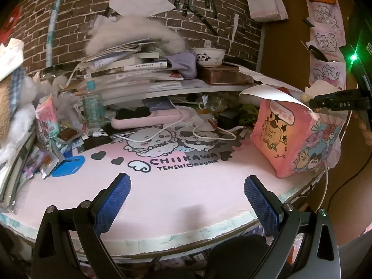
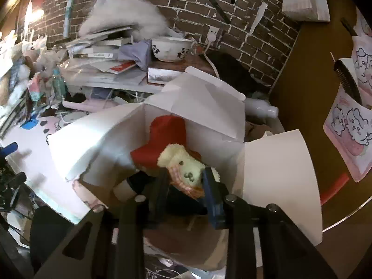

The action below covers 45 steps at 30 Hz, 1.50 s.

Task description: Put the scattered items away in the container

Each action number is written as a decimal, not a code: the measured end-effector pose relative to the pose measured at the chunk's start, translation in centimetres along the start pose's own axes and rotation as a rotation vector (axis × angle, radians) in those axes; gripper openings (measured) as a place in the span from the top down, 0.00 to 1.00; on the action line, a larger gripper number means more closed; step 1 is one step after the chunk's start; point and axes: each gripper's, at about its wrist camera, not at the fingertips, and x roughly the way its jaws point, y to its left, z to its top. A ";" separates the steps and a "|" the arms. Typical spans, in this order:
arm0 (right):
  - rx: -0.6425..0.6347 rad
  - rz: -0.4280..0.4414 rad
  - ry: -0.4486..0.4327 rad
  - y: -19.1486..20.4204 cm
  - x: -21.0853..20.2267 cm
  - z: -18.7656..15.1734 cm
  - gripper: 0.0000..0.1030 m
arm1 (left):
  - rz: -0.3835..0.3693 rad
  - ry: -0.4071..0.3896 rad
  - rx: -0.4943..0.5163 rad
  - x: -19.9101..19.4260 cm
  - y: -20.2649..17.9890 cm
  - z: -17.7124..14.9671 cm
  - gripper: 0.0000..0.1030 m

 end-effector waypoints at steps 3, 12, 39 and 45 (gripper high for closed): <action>0.006 -0.010 0.005 -0.5 0.3 0.1 0.68 | 0.003 0.001 -0.001 0.0 0.0 0.0 0.05; 0.040 -0.032 -0.014 -1.4 0.0 0.0 0.47 | 0.003 0.002 -0.002 -0.1 0.0 0.0 0.05; 0.075 0.332 -0.301 13.8 -3.6 -0.8 0.46 | 0.120 -0.016 -0.043 -1.2 2.4 1.2 0.05; 0.136 0.366 -0.286 15.9 -2.8 -2.5 0.46 | 0.170 -0.015 -0.055 -1.5 3.3 1.6 0.05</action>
